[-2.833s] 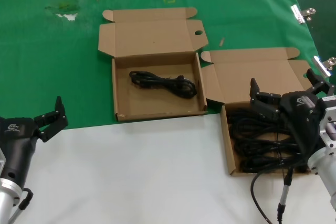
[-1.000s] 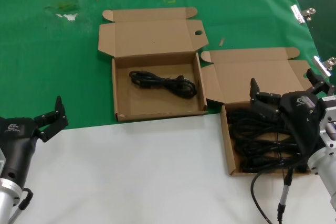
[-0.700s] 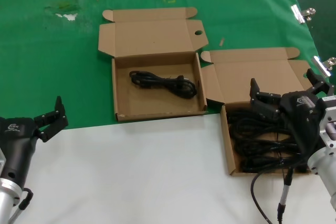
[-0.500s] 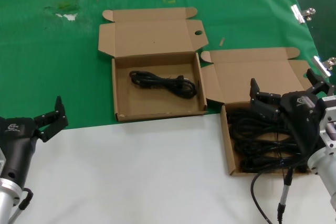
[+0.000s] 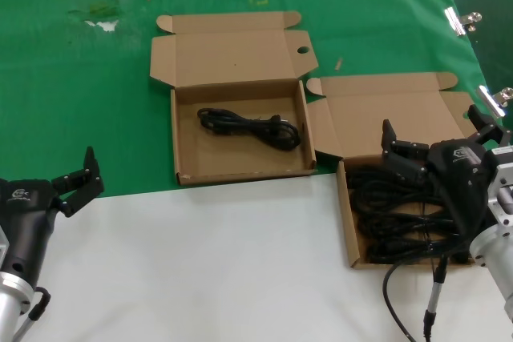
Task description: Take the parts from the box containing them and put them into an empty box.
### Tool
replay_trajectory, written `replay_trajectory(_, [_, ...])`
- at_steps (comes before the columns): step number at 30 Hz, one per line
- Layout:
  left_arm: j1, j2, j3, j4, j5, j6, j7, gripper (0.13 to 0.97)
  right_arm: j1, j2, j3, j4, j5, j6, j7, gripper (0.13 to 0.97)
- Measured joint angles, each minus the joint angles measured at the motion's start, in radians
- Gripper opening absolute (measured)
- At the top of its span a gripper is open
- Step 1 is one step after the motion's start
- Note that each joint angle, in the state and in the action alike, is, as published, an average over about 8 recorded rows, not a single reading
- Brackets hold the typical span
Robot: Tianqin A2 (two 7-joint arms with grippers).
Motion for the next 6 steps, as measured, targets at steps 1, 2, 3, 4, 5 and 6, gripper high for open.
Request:
replay_trajectory(1, [0.0, 0.0, 0.0, 0.0, 0.0, 0.0, 0.0, 0.966, 0.0, 0.0, 0.0, 0.0, 0.0, 0.0, 0.0, 0.966])
replay_trajectory(2, [0.0, 0.0, 0.0, 0.0, 0.0, 0.0, 0.0, 0.966, 0.0, 0.0, 0.0, 0.0, 0.0, 0.0, 0.0, 0.966])
replay_trajectory(3, [0.0, 0.0, 0.0, 0.0, 0.0, 0.0, 0.0, 0.966, 0.0, 0.0, 0.0, 0.0, 0.0, 0.0, 0.0, 0.966])
replay_trajectory(4, [0.0, 0.0, 0.0, 0.0, 0.0, 0.0, 0.0, 0.966, 0.0, 0.0, 0.0, 0.0, 0.0, 0.0, 0.0, 0.966])
replay_trajectory(5, [0.0, 0.0, 0.0, 0.0, 0.0, 0.0, 0.0, 0.966, 0.0, 0.0, 0.0, 0.0, 0.0, 0.0, 0.0, 0.966])
replay_trajectory(6, [0.0, 0.0, 0.0, 0.0, 0.0, 0.0, 0.0, 0.966, 0.0, 0.0, 0.0, 0.0, 0.0, 0.0, 0.0, 0.966])
